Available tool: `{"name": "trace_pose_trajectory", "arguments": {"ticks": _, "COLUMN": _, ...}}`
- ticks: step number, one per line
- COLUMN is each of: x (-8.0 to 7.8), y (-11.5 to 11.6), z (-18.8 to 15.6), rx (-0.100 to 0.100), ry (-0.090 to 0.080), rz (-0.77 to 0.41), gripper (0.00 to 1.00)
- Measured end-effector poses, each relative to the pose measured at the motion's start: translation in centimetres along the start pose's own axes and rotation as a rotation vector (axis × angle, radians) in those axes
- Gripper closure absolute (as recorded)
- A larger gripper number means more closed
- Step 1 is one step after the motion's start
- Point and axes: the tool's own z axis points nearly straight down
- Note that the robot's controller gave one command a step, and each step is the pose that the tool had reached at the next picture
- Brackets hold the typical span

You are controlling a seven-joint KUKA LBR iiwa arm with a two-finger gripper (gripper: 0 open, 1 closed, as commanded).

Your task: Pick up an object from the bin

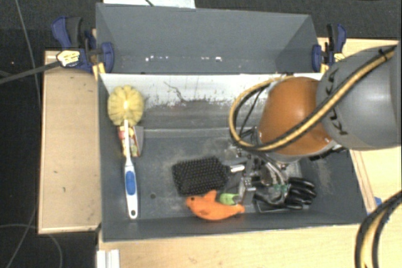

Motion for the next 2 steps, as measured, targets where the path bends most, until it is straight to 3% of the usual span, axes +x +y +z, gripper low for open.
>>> {"name": "trace_pose_trajectory", "arguments": {"ticks": 1, "x": 1.0, "y": -0.2, "z": 3.7, "rx": 0.0, "ry": 0.005, "rz": 0.053, "gripper": 0.0}}
{"name": "trace_pose_trajectory", "arguments": {"ticks": 2, "x": 0.7, "y": 3.7, "z": 4.0, "rx": -0.001, "ry": -0.007, "rz": 0.002, "gripper": 0.0}}
